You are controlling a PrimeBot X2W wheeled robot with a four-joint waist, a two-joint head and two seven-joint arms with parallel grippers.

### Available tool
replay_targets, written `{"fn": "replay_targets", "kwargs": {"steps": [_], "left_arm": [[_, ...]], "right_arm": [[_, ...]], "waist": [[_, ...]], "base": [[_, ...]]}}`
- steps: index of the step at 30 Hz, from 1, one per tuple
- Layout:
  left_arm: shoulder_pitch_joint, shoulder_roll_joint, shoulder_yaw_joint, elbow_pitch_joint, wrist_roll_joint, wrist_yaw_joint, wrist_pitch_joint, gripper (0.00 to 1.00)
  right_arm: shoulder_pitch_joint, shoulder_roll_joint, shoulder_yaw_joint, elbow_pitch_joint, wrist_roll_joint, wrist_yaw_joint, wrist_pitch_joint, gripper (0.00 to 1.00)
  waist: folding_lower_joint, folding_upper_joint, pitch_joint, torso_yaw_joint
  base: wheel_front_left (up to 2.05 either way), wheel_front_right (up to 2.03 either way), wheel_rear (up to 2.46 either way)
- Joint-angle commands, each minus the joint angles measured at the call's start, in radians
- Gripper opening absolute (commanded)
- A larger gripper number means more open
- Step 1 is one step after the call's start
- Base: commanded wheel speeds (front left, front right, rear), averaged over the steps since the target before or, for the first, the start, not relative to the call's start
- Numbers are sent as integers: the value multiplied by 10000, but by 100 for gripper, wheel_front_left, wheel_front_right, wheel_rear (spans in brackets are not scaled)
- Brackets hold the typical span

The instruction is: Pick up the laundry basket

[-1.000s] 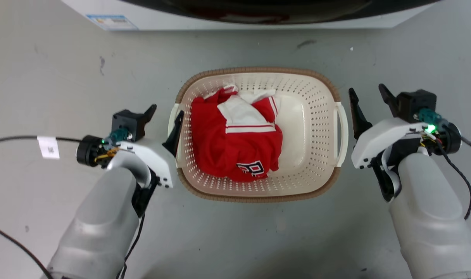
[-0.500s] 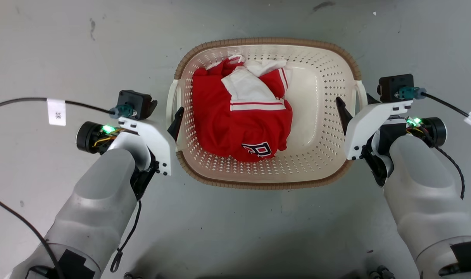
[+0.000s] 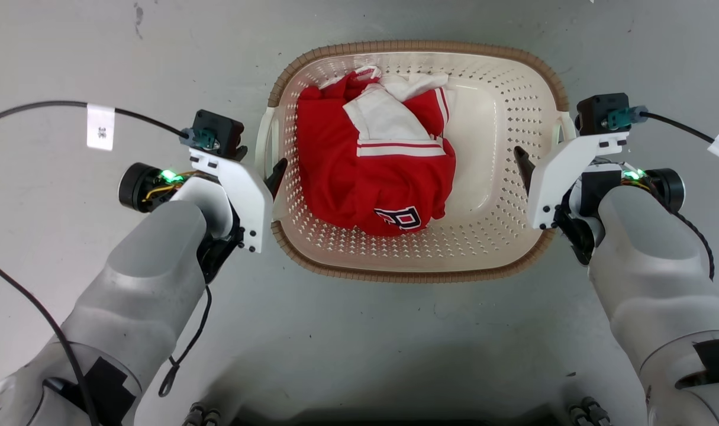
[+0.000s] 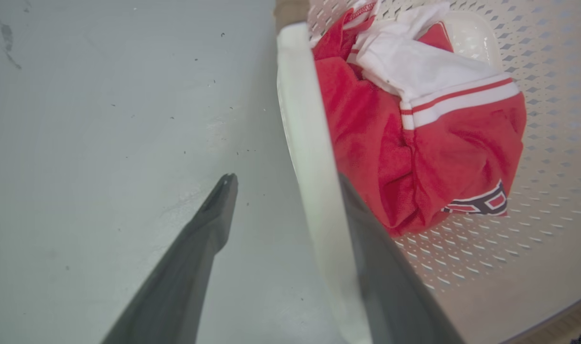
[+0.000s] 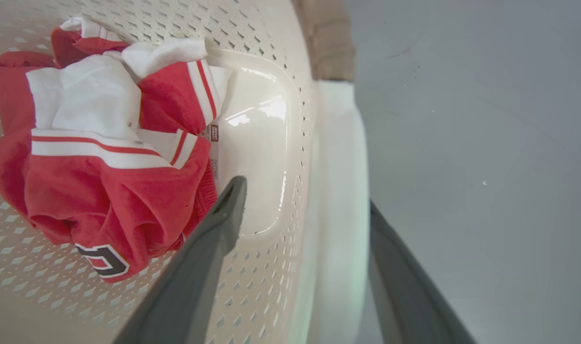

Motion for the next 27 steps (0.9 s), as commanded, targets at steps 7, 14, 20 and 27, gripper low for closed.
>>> {"fn": "replay_targets", "kwargs": {"steps": [7,14,20,27], "left_arm": [[-519,179,-870,112,-656,10,241,100],[-815,241,-1457,283,-1105,15,122,100],[-925,193,-1939,322,-1454,23,-40,0],[-908,156,-2451,238,-1966,10,-104,0]], "right_arm": [[-336,-2,10,218,296,-3,200,100],[-505,-2,49,293,242,-3,228,100],[-507,-2,-150,315,147,-3,258,0],[-348,-11,-254,321,-111,10,275,0]], "waist": [[-1,0,132,-7],[-1,0,332,-22],[-1,0,439,66],[-1,0,344,105]], "base": [[0,0,0],[0,0,0],[0,0,0],[0,0,0]]}}
